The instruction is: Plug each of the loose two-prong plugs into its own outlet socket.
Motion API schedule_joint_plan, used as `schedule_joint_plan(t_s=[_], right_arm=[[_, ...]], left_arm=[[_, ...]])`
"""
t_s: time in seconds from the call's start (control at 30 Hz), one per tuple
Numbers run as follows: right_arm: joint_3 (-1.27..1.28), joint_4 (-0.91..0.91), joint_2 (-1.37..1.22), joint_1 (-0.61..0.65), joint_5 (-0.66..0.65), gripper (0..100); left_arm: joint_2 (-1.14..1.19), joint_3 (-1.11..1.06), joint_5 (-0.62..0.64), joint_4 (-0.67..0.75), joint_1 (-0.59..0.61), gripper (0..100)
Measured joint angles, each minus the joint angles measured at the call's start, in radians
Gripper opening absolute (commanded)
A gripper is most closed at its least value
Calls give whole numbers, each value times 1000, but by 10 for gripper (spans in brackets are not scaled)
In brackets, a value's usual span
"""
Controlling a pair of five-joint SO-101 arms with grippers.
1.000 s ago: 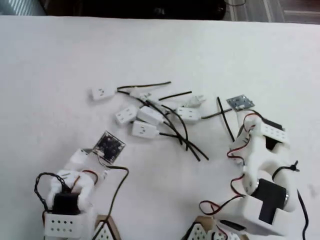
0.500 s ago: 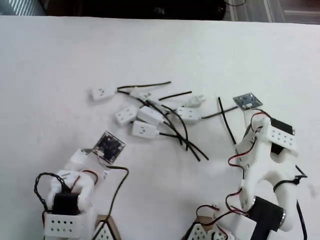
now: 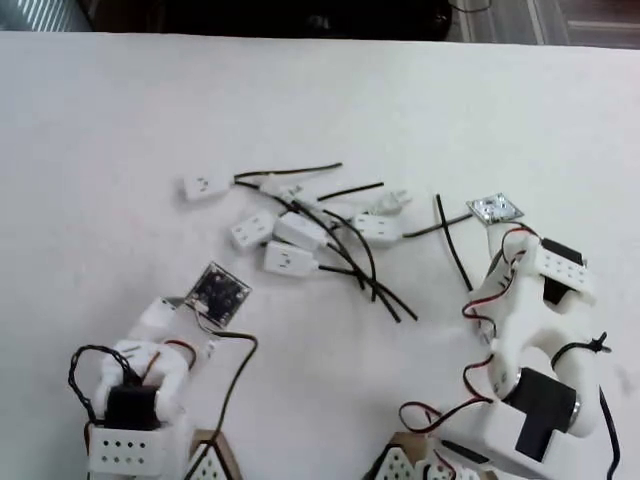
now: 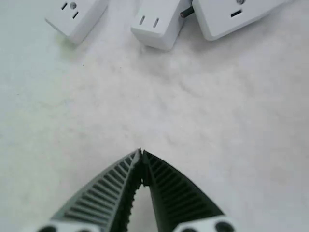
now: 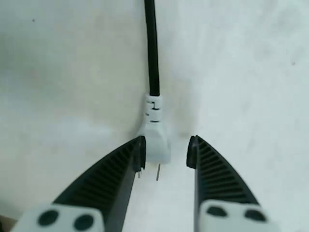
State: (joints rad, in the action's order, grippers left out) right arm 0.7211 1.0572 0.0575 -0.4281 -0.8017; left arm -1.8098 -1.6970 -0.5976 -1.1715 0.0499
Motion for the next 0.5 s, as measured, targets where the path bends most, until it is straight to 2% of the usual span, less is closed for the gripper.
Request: schedule_joint_plan(t_s=[0.5], right_arm=[[-3,32,-28,57,37,94]], left_arm=[[0,0,0,0,0,24]])
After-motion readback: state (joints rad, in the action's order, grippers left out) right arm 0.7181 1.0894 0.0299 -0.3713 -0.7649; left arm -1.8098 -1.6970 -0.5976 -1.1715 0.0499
